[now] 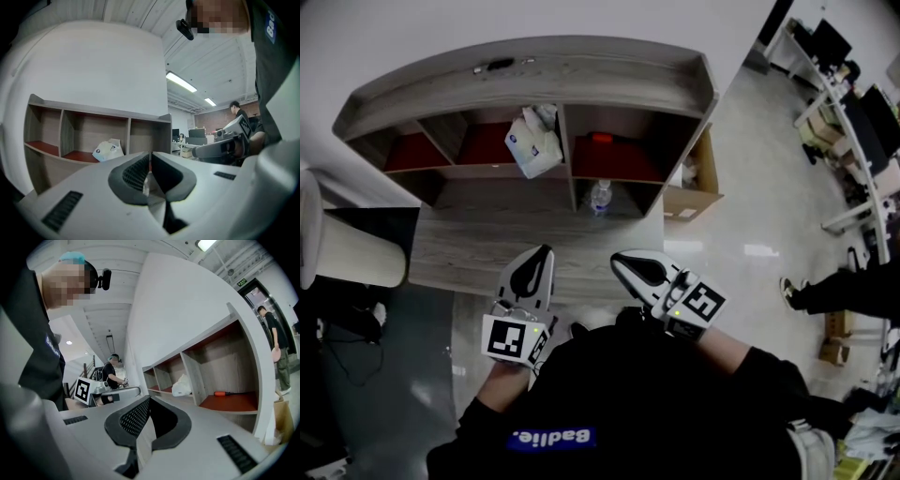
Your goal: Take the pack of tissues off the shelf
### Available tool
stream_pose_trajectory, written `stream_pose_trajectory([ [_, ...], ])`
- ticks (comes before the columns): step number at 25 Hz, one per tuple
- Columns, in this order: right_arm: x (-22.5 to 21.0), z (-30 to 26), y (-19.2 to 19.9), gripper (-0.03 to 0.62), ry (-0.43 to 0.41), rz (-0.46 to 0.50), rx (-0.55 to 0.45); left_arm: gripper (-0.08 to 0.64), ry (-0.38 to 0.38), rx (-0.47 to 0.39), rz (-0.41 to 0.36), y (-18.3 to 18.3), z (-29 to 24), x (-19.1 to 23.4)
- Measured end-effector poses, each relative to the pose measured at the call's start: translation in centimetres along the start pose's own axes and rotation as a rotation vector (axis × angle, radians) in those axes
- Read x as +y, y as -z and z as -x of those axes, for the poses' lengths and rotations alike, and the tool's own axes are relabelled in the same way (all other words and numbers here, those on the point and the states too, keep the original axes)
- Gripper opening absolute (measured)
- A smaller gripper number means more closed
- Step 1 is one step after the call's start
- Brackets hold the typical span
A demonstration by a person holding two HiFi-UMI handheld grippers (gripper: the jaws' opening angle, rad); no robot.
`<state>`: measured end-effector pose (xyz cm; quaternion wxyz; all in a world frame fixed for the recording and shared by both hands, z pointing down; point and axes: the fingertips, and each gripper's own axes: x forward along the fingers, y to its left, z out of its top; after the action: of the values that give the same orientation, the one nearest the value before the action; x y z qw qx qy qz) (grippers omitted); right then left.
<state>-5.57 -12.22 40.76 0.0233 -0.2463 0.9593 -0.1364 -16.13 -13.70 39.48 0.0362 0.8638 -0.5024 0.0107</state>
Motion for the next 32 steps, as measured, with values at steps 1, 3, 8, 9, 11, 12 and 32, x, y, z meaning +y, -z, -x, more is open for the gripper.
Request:
stream_pose_trajectory([
  [1, -0.5, 0.0, -0.3, 0.026, -0.005, 0.003, -0.004, 0.020, -0.007, 0.005, -0.001, 0.1, -0.3, 0.1],
  [3, -1.3, -0.3, -1.1, 0.026, -0.016, 0.009, -0.014, 0.031, -0.023, 0.022, -0.011, 0.4, -1.0, 0.5],
  [8, -1.9, -0.8, -1.4, 0.026, -0.047, 0.012, -0.021, 0.085, -0.051, 0.064, -0.070, 1.0, -2.0, 1.6],
  [9, -1.9, -0.9, -1.3, 0.026, -0.051, 0.010, -0.019, 0.094, -0.058, 0.072, -0.084, 1.3, -2.1, 2.0],
  [11, -2.1, -0.9, -1.2, 0.026, -0.054, 0.005, -0.017, 0.114, -0.073, 0.092, -0.122, 1.9, -2.5, 3.0],
  [12, -2.2, -0.9, -1.1, 0.026, -0.052, 0.002, -0.015, 0.121, -0.079, 0.103, -0.144, 2.0, -2.7, 3.4],
  [32, -3.7, 0.1, -1.0, 0.026, 0.006, 0.012, 0.004, 0.319, -0.118, 0.397, -0.671, 6.1, -10.0, 10.7],
])
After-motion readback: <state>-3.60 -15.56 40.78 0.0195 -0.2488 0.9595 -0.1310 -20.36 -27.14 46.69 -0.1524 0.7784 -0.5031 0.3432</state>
